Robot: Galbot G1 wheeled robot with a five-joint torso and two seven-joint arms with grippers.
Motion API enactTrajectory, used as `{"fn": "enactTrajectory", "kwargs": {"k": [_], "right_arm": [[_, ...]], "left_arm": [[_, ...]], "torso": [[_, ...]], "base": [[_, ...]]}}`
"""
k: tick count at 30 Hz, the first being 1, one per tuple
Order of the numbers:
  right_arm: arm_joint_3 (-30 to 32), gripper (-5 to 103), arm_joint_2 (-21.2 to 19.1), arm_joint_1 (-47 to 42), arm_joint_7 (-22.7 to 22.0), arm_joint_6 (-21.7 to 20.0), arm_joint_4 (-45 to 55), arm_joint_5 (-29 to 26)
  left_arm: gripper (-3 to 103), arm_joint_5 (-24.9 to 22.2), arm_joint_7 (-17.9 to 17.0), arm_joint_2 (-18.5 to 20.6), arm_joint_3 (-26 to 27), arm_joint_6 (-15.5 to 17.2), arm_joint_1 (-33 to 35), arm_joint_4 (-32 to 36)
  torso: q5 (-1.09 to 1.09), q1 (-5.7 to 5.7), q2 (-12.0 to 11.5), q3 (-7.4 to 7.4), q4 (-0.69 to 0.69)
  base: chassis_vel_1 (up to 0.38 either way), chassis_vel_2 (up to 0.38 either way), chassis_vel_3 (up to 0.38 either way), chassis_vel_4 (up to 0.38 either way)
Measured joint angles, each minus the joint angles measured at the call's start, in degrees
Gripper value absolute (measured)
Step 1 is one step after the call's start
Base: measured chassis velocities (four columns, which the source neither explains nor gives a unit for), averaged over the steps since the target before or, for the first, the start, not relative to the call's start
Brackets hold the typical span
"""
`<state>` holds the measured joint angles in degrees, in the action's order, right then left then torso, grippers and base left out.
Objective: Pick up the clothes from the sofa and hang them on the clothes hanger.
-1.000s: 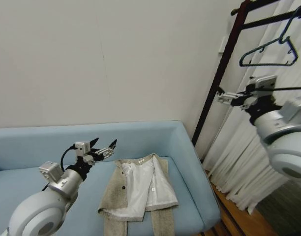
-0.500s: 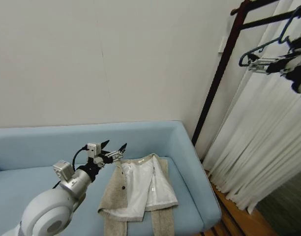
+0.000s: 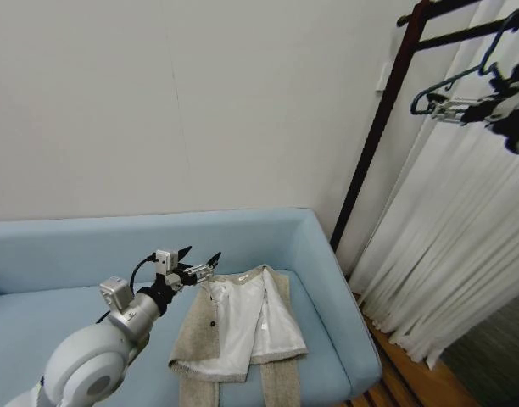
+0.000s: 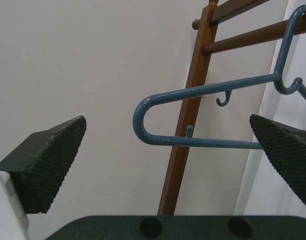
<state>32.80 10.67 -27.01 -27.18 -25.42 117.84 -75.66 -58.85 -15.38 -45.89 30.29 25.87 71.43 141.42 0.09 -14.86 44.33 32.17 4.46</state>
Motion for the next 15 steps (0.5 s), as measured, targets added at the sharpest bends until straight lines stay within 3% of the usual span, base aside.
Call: {"fn": "enactTrajectory", "kwargs": {"k": [6, 10, 11, 15], "right_arm": [[-8.56, 100, 3.87, 8.47, -0.04, 1.05, -2.20, 3.71], [-21.80, 100, 9.40, 21.97, -0.07, 0.77, -3.99, 7.34], [-21.80, 100, 9.40, 21.97, -0.07, 0.77, -3.99, 7.34], [-33.10, 100, 15.68, 36.83, -4.10, -1.95, -6.81, 7.79]], "left_arm": [[100, 0.14, 0.11, -0.07, 0.36, 0.04, 1.45, 0.31], [100, 0.16, 0.41, 0.58, 0.28, 0.10, 1.43, -0.09], [100, 0.16, 0.41, 0.58, 0.28, 0.10, 1.43, -0.09], [100, 0.17, 0.43, 1.40, 0.72, 0.10, 1.46, -0.46]], "torso": [[0.00, 0.01, 0.01, -0.01, 0.03], [0.00, 0.00, 0.00, 0.00, 0.00], [0.00, 0.00, 0.00, 0.00, 0.00], [-0.03, 0.00, 0.00, 0.01, -0.01]], "base": [[0.000, 0.000, 0.000, 0.000], [0.000, 0.000, 0.000, 0.000], [0.000, 0.000, 0.000, 0.000], [0.000, 0.000, 0.000, 0.000]]}}
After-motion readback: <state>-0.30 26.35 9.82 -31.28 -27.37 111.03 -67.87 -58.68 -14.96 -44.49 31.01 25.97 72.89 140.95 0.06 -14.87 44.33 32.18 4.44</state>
